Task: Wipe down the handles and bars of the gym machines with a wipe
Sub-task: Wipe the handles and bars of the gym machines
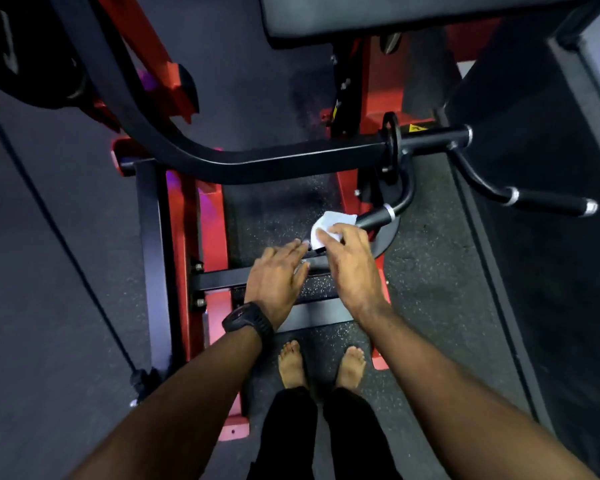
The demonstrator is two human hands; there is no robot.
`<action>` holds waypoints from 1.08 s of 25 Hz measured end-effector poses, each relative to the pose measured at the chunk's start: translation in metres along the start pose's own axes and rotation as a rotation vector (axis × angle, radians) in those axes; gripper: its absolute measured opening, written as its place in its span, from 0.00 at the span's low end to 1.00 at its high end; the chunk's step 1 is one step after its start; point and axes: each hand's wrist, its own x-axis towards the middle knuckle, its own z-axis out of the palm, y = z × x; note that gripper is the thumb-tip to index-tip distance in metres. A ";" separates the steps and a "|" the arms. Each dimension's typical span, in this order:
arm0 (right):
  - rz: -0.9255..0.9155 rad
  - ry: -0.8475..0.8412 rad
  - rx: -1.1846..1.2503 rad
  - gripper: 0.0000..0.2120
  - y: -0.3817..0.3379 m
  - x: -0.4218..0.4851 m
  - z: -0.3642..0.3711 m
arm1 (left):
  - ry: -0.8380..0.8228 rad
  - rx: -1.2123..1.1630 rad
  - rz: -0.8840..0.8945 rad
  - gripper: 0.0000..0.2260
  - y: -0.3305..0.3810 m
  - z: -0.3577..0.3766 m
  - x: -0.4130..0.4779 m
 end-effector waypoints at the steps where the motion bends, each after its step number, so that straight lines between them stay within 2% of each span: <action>1: -0.078 -0.041 -0.046 0.15 0.003 0.001 0.006 | 0.016 0.000 0.012 0.18 -0.001 0.006 0.006; 3: -0.239 -0.156 -0.159 0.19 0.012 -0.001 0.010 | 0.072 -0.001 0.027 0.20 -0.003 0.017 0.011; 4: -0.299 -0.143 -0.182 0.19 0.025 0.002 0.006 | 0.096 -0.006 0.029 0.21 -0.004 0.022 0.010; 5: -0.278 -0.110 -0.170 0.19 0.040 0.009 0.003 | 0.111 -0.015 0.027 0.21 -0.005 0.026 0.010; 8: 0.044 0.064 -0.159 0.22 0.049 0.026 -0.004 | 0.135 -0.028 0.031 0.21 -0.011 0.035 0.012; 9: 0.000 0.044 -0.209 0.22 0.040 0.025 0.001 | 0.142 -0.021 0.041 0.20 -0.014 0.037 0.015; 11: -0.271 -0.019 -0.261 0.19 0.029 0.015 0.010 | 0.177 -0.003 0.073 0.19 -0.017 0.039 0.020; 12: -0.324 -0.037 -0.271 0.19 0.032 0.015 0.006 | 0.200 0.004 0.083 0.18 -0.018 0.040 0.022; 13: -0.272 -0.008 -0.279 0.20 0.040 0.019 0.002 | 0.214 0.006 0.088 0.18 -0.019 0.040 0.023; 15: 0.039 0.077 -0.235 0.25 0.047 0.027 -0.009 | 0.237 0.006 0.102 0.17 -0.020 0.041 0.024; 16: 0.084 0.072 -0.234 0.25 0.044 0.028 -0.009 | 0.247 0.008 0.118 0.17 -0.021 0.041 0.024; 19: -0.286 0.006 -0.299 0.20 0.040 0.018 -0.002 | 0.268 0.014 0.160 0.17 -0.023 0.043 0.026; 20: -0.252 0.026 -0.284 0.20 0.044 0.019 -0.005 | 0.278 0.012 0.165 0.16 -0.024 0.043 0.026; 22: 0.143 0.157 -0.165 0.20 0.049 0.022 -0.005 | 0.288 0.005 0.177 0.16 -0.026 0.044 0.026; 23: 0.265 0.196 -0.118 0.19 0.045 0.022 -0.002 | 0.290 0.001 0.182 0.16 -0.027 0.045 0.026; 24: 0.210 0.181 -0.095 0.18 0.035 0.020 0.004 | 0.290 -0.002 0.185 0.16 -0.029 0.046 0.026; 26: -0.072 0.073 -0.138 0.20 0.027 0.006 0.015 | 0.286 -0.003 0.188 0.16 -0.030 0.047 0.026; 27: -0.091 0.126 -0.105 0.20 0.030 0.005 0.016 | 0.289 -0.001 0.191 0.16 -0.031 0.047 0.026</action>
